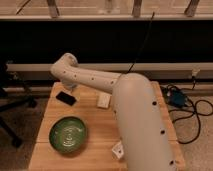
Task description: Place the eraser on the white sponge
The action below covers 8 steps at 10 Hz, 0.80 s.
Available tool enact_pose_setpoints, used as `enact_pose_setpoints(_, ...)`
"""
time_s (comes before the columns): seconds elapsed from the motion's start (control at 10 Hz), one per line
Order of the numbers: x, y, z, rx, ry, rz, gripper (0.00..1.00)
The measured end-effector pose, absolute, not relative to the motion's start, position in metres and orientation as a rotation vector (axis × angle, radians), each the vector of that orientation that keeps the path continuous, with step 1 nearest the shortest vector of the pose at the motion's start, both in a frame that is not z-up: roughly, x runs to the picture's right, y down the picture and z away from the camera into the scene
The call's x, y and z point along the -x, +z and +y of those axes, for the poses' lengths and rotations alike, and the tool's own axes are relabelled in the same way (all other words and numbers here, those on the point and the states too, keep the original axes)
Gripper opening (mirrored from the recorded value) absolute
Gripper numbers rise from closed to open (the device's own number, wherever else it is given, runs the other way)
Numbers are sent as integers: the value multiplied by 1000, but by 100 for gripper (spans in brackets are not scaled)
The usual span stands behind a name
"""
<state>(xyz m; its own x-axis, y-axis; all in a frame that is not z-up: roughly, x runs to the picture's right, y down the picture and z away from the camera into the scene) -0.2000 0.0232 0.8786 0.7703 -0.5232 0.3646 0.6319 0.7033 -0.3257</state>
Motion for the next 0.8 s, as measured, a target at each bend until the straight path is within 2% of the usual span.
enact_pose_setpoints(0.8,218,905,21,599,-452,-285,80)
